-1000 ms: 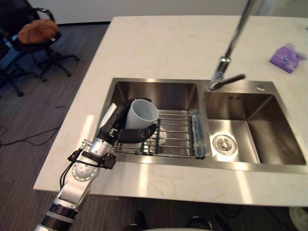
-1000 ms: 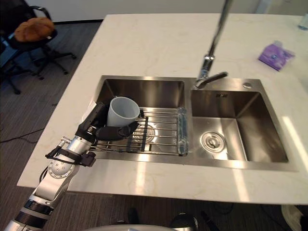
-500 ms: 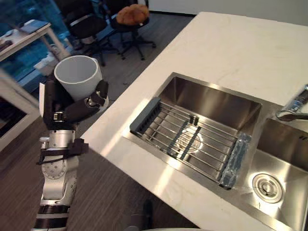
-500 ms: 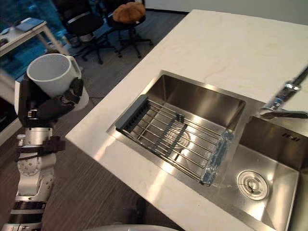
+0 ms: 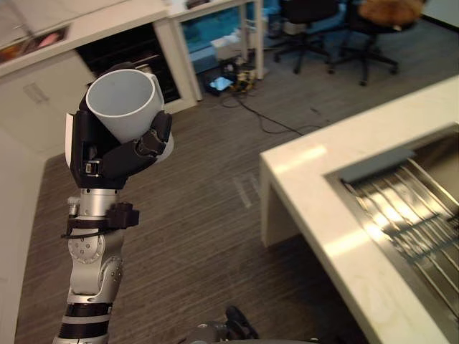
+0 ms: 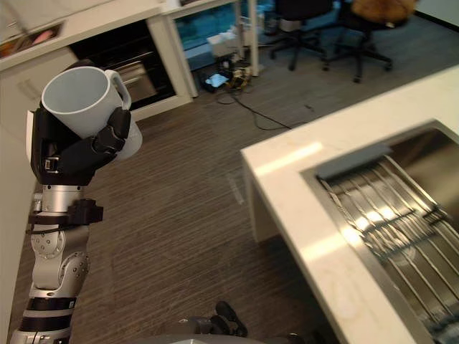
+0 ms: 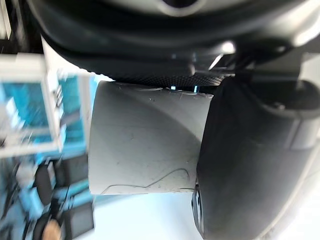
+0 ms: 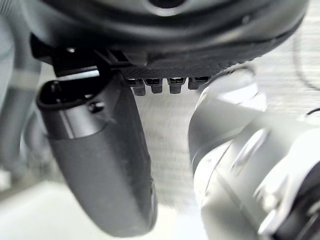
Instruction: Walk over to the sink, pick up the cup, carry it to the dishwasher, place the cup inside the dishwasher, then close the dishwasher door
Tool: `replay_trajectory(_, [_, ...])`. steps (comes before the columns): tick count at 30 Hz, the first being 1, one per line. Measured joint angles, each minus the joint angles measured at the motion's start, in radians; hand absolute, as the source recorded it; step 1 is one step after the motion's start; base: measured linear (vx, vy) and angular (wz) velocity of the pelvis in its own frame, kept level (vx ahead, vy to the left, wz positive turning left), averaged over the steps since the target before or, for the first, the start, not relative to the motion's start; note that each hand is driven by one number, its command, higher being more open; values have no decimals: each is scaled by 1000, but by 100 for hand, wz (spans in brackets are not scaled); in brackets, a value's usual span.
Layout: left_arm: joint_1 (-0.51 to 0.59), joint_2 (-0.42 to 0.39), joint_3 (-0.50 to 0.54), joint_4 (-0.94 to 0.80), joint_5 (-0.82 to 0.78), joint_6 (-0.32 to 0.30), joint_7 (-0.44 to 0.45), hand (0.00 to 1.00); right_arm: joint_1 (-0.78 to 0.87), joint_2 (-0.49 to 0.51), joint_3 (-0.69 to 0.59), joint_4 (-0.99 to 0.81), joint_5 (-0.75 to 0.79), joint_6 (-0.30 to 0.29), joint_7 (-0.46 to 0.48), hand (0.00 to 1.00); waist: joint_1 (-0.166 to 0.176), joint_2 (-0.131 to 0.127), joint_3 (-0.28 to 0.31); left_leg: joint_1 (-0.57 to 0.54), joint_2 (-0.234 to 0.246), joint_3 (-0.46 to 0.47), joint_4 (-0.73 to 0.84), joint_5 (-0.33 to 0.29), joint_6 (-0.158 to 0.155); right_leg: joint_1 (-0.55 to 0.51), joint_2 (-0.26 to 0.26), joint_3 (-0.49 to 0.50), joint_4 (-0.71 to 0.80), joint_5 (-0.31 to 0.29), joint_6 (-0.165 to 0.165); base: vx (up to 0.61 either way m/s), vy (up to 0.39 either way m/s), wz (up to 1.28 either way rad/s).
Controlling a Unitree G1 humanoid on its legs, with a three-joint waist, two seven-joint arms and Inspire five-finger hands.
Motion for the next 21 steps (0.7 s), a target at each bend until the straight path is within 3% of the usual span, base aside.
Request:
replay_trajectory(3, [21, 1, 3, -16, 39, 25, 5, 0, -18, -10, 0, -13, -21, 16, -32, 100, 44, -3, 2, -4, -51, -43, 20, -62, 37, 7, -57, 30, 79, 18, -5, 27, 252, 72])
replay_trajectory(4, [62, 3, 22, -19, 45, 31, -7, 0, -11, -24, 0, -28, -26, 23, -35, 100, 45, 0, 2, 10, -78, -83, 22, -77, 58, -7, -99, 73, 170, 50, -49, 61, 230, 62])
replay_trajectory(5, [70, 3, 27, -19, 45, 31, -10, 0, -11, -25, 1, -31, -26, 26, -35, 100, 45, 0, 2, 12, -83, -93, 21, -79, 60, -14, -103, 93, 191, 54, -65, 91, 208, 78])
replay_trajectory(6, [97, 1, 42, -18, 44, 32, -23, 0, -11, -23, -2, -45, -31, 37, -33, 100, 43, 3, 0, 18, -93, -128, 14, -76, 70, -63, -84, 199, 239, 37, -104, 88, 171, 86])
replay_trajectory(7, [110, -10, 44, -8, 45, 32, -33, 0, -12, -13, -2, -48, -42, 39, -25, 100, 41, 21, 1, 30, -96, -186, -11, -61, 84, -110, 4, 323, 236, 5, -90, 73, 147, 112])
replay_trajectory(8, [112, -23, 41, 1, 45, 32, -43, 0, -13, -5, -2, -47, -46, 40, -22, 100, 33, 36, 6, 42, -95, -230, -29, -50, 47, -126, 70, 380, 221, -11, -85, 77, 108, 176])
replay_trajectory(9, [110, -53, 37, 35, 44, 36, -66, 0, -15, 32, 1, -40, -51, 42, -20, 100, -3, -8, 16, 26, -104, -305, 41, -105, -204, -165, 145, 519, 151, -41, -90, 126, 36, 177])
replay_trajectory(10, [116, -9, 69, 31, 42, 28, -74, 0, -14, 100, 37, -60, -54, 32, -9, 100, 5, -69, 18, -74, -13, -304, 384, -261, 97, -242, 89, 615, 149, -52, 0, 151, 23, 154])
replay_trajectory(11, [116, 3, 74, 31, 42, 27, -76, 0, -3, 105, 40, -70, -55, 25, -1, 100, 14, -49, 11, -54, 84, -340, 318, -221, 20, -263, 128, 643, 126, -68, 32, 128, 129, 125])
replay_trajectory(12, [98, -17, 78, 60, 39, 28, -79, 0, -17, 117, 49, -55, -54, 23, 10, 100, 6, -74, 15, -41, 57, -401, 301, -194, -30, -275, 146, 762, 59, -88, 58, 134, 213, 135])
replay_trajectory(13, [100, -26, 68, 82, 38, 33, -90, 0, -14, 118, 80, -56, -49, 25, 12, 100, -6, -71, 14, -27, 23, -461, 263, -171, -28, -298, 189, 851, 19, -87, 61, 134, 201, 160])
replay_trajectory(16, [101, -19, 56, 119, 26, 36, -132, 0, -14, 109, 104, -63, -45, 16, 15, 100, -6, -72, 14, -6, -7, -544, 231, -157, -28, -353, 227, 915, -4, -72, 56, 169, -9, 112])
replay_trajectory(17, [102, -19, 57, 135, 9, 36, -142, 0, -15, 95, 124, -65, -45, 19, 17, 100, -2, -87, 5, 2, -24, -571, 222, -154, -32, -375, 225, 901, -32, -37, 45, 188, -98, 86])
replay_trajectory(18, [108, -25, 56, 142, 0, 36, -146, 0, -16, 84, 132, -68, -45, 20, 22, 100, 0, -83, 2, 11, -34, -595, 211, -153, -38, -378, 233, 898, -61, 48, 27, 199, -108, 82])
replay_trajectory(19, [110, -32, 57, 142, 0, 36, -154, 0, -18, 79, 131, -67, -45, 20, 23, 100, 0, -85, -3, 13, -36, -608, 205, -152, -43, -374, 236, 895, -71, 70, 42, 219, -124, 55])
replay_trajectory(21, [117, -49, 57, 143, -4, 35, -188, 0, -46, 53, 132, -62, -45, 33, 27, 100, 24, -64, -16, 23, -11, -620, 157, -138, -69, -342, 263, 873, -154, 104, 31, 229, -114, 12])
